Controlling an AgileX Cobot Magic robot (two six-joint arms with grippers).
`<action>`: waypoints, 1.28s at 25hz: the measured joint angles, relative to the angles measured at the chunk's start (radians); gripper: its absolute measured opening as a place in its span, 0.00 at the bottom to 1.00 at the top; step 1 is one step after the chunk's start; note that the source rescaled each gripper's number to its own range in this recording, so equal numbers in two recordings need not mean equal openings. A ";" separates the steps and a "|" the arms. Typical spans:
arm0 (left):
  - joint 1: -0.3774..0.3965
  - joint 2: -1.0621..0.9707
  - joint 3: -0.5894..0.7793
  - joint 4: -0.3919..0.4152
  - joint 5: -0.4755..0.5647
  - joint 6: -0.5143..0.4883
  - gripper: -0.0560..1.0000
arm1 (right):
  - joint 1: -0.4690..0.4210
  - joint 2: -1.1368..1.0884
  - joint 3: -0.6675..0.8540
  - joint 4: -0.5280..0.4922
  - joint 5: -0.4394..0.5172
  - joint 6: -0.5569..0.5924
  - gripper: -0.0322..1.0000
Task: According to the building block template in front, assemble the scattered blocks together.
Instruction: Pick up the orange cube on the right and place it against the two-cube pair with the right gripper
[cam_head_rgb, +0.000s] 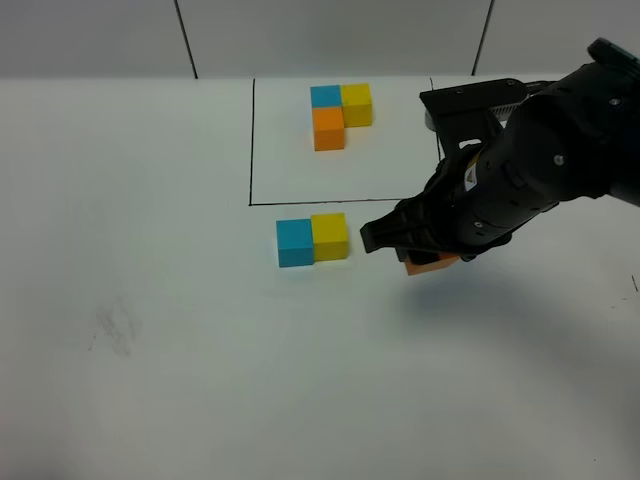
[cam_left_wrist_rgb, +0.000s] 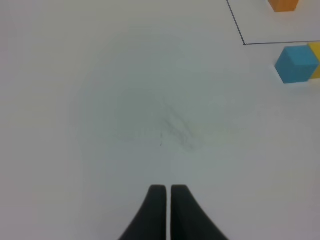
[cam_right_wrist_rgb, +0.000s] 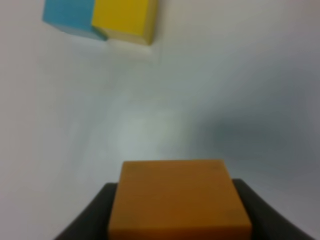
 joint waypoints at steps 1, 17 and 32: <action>0.000 0.000 0.000 0.000 0.000 0.000 0.06 | 0.015 0.000 0.000 -0.007 -0.006 0.023 0.53; 0.000 0.000 0.000 0.000 0.000 0.000 0.06 | 0.160 0.213 -0.176 -0.031 -0.043 0.123 0.53; 0.000 0.000 0.000 0.000 0.000 0.000 0.06 | 0.172 0.503 -0.413 -0.025 0.028 0.141 0.53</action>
